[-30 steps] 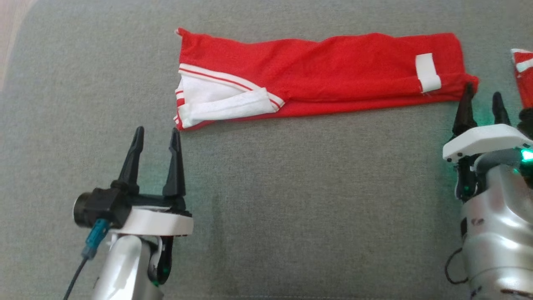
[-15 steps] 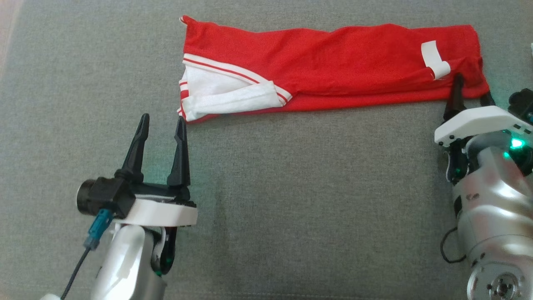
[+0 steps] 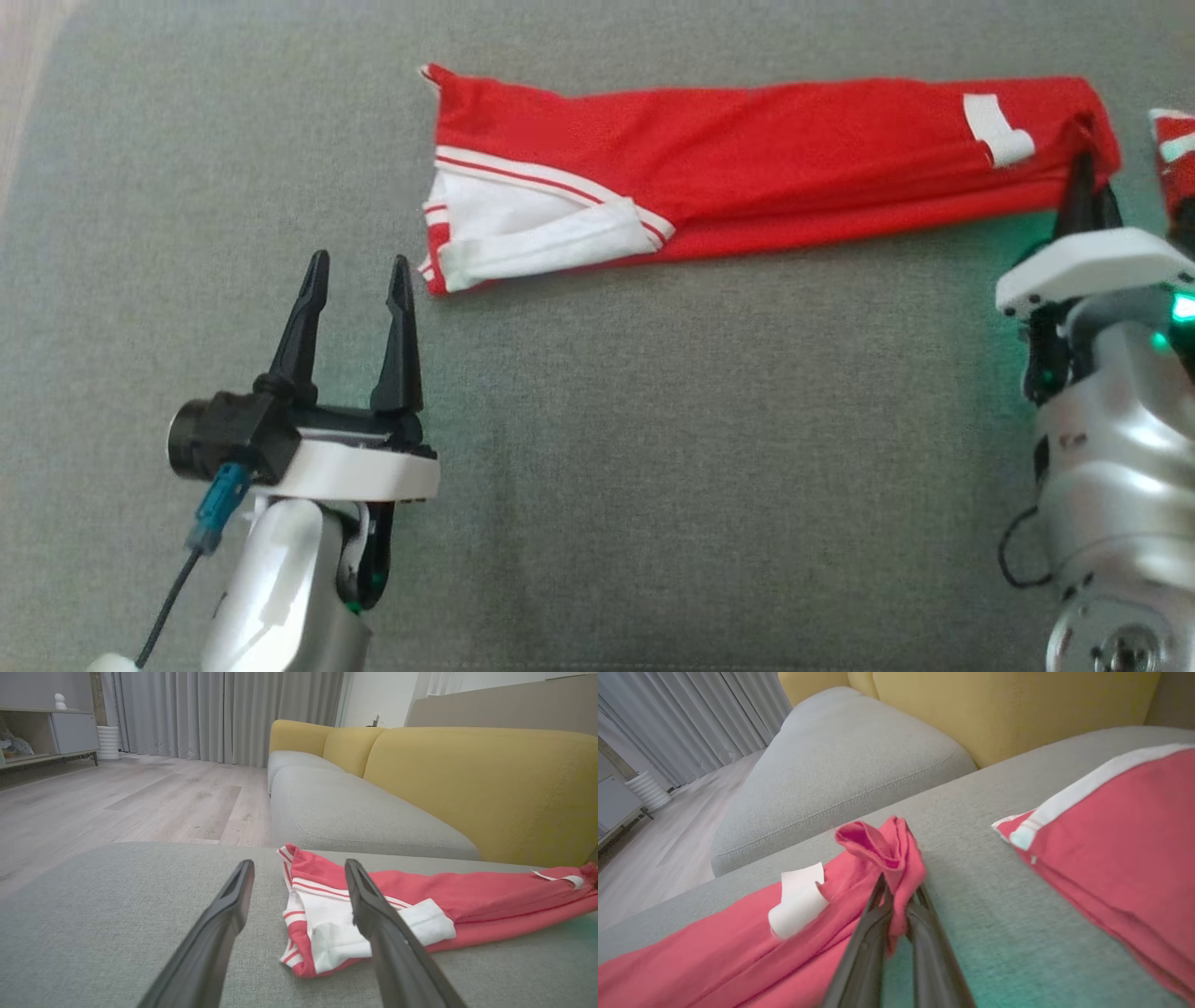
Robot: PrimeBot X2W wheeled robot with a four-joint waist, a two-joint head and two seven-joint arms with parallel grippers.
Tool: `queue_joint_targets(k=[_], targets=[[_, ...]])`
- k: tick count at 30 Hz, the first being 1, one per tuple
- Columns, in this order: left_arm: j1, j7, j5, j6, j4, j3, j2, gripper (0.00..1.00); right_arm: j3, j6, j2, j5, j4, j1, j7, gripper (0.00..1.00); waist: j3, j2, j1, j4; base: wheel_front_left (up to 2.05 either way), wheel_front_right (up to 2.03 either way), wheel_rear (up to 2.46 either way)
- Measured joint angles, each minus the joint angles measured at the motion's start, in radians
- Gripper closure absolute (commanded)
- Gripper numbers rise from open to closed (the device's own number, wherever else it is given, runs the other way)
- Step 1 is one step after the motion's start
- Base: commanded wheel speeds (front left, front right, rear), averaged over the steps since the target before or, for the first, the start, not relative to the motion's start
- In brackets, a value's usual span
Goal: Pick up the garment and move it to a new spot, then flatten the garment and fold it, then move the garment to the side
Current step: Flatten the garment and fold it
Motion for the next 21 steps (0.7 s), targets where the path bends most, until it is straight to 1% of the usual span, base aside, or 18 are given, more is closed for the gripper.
queue_joint_targets(k=[3, 6, 9, 12, 15, 17, 19, 21], targets=[[0.003, 0.000, 0.000, 0.001, 0.004, 0.004, 0.000, 0.00, -0.002, 0.000, 0.001, -0.018, -0.050, 0.053, 0.000, 1.00, -0.025, 0.0000, -0.0001, -0.009, 0.00, 0.00, 0.00], [0.009, 0.000, -0.001, 0.001, 0.006, 0.006, 0.000, 0.00, -0.028, 0.000, 0.001, -0.046, -0.094, 0.098, 0.000, 1.00, -0.051, 0.0000, -0.0001, -0.019, 0.00, 0.00, 0.00], [0.027, 0.000, -0.003, 0.002, 0.005, 0.006, 0.000, 0.00, -0.049, 0.000, -0.007, -0.054, -0.120, 0.114, 0.000, 1.00, -0.076, 0.0000, -0.0002, -0.025, 0.00, 0.00, 0.00], [0.046, 0.000, -0.004, 0.002, 0.005, 0.006, 0.000, 0.00, -0.042, 0.000, -0.012, -0.064, -0.134, 0.114, 0.000, 1.00, -0.097, 0.0000, -0.0002, -0.025, 0.00, 0.00, 0.00], [0.055, 0.000, -0.005, 0.002, 0.005, 0.006, 0.000, 0.00, -0.003, 0.000, -0.010, -0.053, -0.140, 0.113, 0.000, 1.00, -0.115, 0.0000, -0.0002, -0.022, 0.00, 0.00, 0.00], [0.062, 0.000, -0.012, 0.002, 0.005, 0.006, 0.000, 0.00, 0.041, 0.000, -0.009, -0.029, -0.144, 0.112, 0.000, 1.00, -0.127, 0.0000, -0.0002, -0.016, 0.00, 0.00, 0.00], [0.068, 0.000, -0.014, 0.003, 0.006, 0.005, 0.000, 0.00, 0.101, 0.000, -0.008, 0.002, -0.144, 0.104, 0.000, 1.00, -0.139, 0.0000, -0.0002, -0.009, 0.00, 0.00, 0.00], [0.069, 0.000, -0.015, 0.009, 0.007, 0.003, 0.000, 0.00, 0.201, 0.000, -0.009, 0.068, -0.139, 0.095, 0.000, 1.00, -0.150, 0.0000, -0.0002, 0.002, 0.00, 0.00, 0.00]])
